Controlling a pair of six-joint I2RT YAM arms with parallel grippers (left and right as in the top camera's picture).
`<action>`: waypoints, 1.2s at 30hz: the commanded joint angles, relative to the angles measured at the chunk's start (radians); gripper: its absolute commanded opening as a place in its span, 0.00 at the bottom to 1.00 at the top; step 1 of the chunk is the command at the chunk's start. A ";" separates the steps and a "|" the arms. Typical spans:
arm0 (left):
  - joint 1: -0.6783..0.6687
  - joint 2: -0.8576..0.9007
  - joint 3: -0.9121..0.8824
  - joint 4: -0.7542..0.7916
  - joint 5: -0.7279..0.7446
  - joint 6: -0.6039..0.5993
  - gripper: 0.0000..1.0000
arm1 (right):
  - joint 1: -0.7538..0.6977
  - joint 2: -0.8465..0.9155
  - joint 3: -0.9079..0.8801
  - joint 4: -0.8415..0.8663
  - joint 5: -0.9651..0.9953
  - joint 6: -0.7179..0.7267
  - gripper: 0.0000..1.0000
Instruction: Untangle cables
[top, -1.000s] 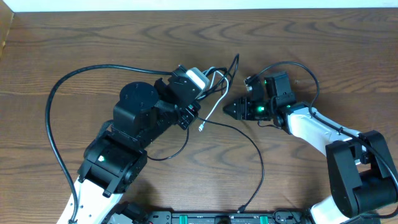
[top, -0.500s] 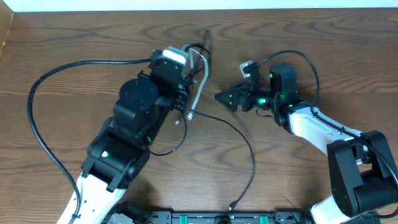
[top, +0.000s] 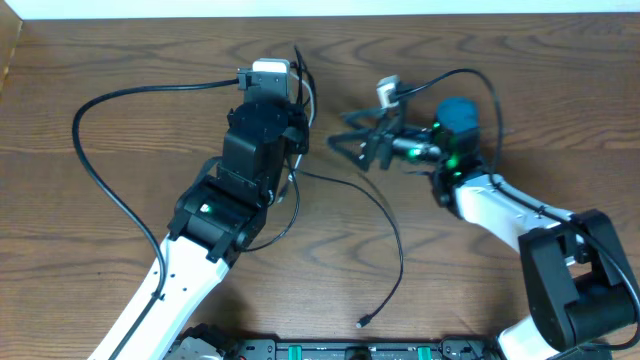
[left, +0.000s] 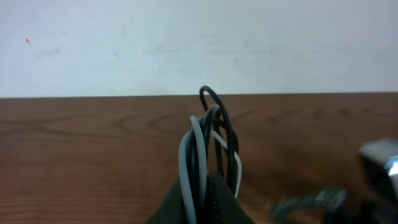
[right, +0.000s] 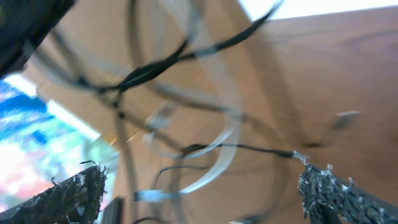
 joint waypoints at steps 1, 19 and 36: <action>0.000 0.014 0.000 0.028 -0.017 -0.067 0.08 | 0.080 -0.003 0.004 -0.001 -0.044 -0.019 0.99; -0.001 0.027 0.000 0.034 0.123 -0.167 0.08 | 0.223 -0.003 0.004 -0.003 0.075 -0.092 0.59; 0.104 0.026 0.000 0.034 -0.081 -0.166 0.08 | 0.223 -0.003 0.004 -0.130 0.076 -0.093 0.01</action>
